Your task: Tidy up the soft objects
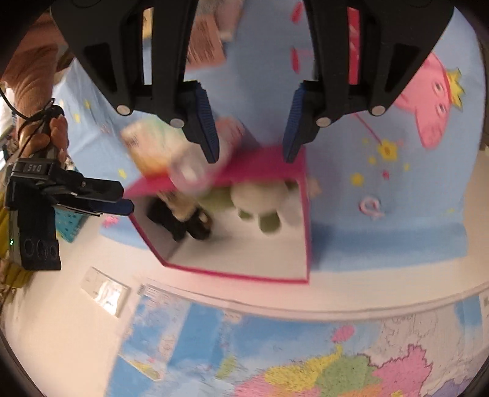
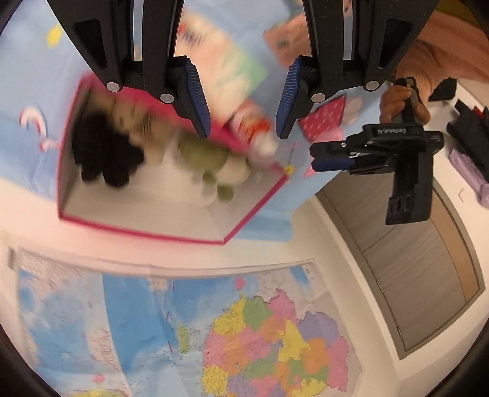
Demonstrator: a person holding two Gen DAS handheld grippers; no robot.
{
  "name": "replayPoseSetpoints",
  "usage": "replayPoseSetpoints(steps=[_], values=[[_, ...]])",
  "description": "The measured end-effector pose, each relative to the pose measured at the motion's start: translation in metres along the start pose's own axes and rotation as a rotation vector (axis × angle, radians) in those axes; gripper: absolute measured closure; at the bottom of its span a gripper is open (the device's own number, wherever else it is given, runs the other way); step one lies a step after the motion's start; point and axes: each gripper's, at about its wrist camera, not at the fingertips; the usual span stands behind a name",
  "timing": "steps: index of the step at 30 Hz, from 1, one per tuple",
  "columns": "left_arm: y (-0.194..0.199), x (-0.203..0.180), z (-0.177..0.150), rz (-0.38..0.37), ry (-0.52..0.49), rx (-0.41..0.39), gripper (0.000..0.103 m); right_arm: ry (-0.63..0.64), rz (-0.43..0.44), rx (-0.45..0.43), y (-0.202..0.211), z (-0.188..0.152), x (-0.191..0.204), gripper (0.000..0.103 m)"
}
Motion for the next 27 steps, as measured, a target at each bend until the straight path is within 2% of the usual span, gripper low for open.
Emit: replayPoseSetpoints(steps=[4, 8, 13, 17, 18, 19, 20, 23, 27], values=[[-0.023, 0.002, 0.025, 0.011, -0.020, 0.021, 0.064, 0.018, -0.009, 0.083, -0.046, 0.042, -0.022, 0.059], [-0.040, -0.003, 0.036, 0.027, -0.055, 0.040, 0.066, 0.012, 0.006, 0.167, -0.091, 0.067, -0.039, 0.059], [-0.053, -0.003, 0.044, 0.018, -0.080, 0.046, 0.067, -0.011, 0.007, 0.268, -0.140, 0.085, -0.062, 0.059], [-0.058, 0.001, 0.048, 0.009, -0.077, 0.050, 0.069, -0.041, 0.010, 0.355, -0.168, 0.085, -0.077, 0.060], [-0.061, 0.001, 0.049, 0.012, -0.079, 0.053, 0.069, -0.042, 0.003, 0.373, -0.173, 0.085, -0.079, 0.062], [-0.063, 0.002, 0.049, -0.001, -0.076, 0.057, 0.069, -0.045, 0.009, 0.399, -0.177, 0.084, -0.080, 0.074], [-0.066, 0.001, 0.051, -0.005, -0.076, 0.059, 0.069, -0.035, 0.010, 0.411, -0.177, 0.082, -0.077, 0.081], [-0.067, 0.003, 0.050, -0.017, -0.080, 0.060, 0.069, 0.036, -0.022, 0.417, -0.177, 0.084, -0.068, 0.083], [-0.070, -0.004, 0.054, -0.026, -0.103, 0.059, 0.069, 0.114, -0.062, 0.343, -0.155, 0.098, -0.061, 0.083]])
Point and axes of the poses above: each gripper's, at about its wrist camera, not at the fingertips, and y roughly against the way its jaws point, x to its left, z to its top, and after that the axes turned 15 degrees about z, right-handed
